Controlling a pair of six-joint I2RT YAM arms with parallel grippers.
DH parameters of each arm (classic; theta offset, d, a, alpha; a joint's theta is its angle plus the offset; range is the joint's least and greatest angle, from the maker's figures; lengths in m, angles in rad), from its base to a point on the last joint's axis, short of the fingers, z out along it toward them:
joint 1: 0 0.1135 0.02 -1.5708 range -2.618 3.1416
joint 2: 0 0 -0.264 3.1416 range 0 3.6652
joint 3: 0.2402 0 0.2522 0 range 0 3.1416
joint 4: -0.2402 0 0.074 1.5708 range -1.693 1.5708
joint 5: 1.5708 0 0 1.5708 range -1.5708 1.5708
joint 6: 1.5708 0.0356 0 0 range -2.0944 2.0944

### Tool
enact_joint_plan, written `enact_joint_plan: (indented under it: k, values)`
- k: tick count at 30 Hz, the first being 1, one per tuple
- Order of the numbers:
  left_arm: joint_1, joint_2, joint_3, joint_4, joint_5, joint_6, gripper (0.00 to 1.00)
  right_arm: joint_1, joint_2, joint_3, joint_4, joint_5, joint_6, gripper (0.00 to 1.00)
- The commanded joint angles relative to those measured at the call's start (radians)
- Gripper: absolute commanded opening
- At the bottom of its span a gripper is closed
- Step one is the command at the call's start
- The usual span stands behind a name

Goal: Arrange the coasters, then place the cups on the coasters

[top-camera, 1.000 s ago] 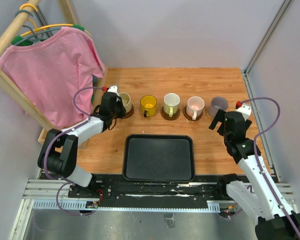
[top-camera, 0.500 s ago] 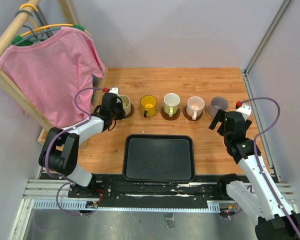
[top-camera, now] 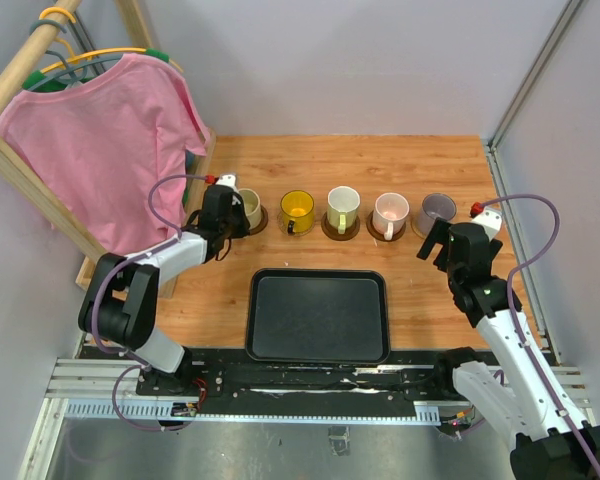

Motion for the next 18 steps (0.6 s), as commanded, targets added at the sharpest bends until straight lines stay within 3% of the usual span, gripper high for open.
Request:
enact_joint_plan:
  k: [1, 6, 8, 10, 14, 18]
  values:
    - [0.013, 0.011, 0.05, 0.104, 0.013, 0.013, 0.01, -0.013, 0.003, -0.001, -0.003, -0.011, 0.007, 0.98]
    - [0.014, 0.021, 0.052, 0.103, 0.026, 0.01, 0.01, -0.012, 0.001, -0.002, -0.006, -0.015, 0.006, 0.98]
    - [0.014, 0.021, 0.054, 0.1, 0.034, 0.013, 0.07, -0.013, 0.0, -0.002, -0.006, -0.017, 0.007, 0.98]
    - [0.014, 0.018, 0.058, 0.092, 0.041, 0.015, 0.21, -0.012, -0.001, -0.002, -0.006, -0.02, 0.007, 0.98]
    - [0.014, 0.007, 0.072, 0.062, 0.046, 0.022, 0.59, -0.013, -0.001, -0.003, -0.007, -0.026, 0.009, 0.98]
    - [0.014, -0.011, 0.078, 0.038, 0.032, 0.024, 0.74, -0.012, -0.003, -0.005, -0.008, -0.031, 0.011, 0.98]
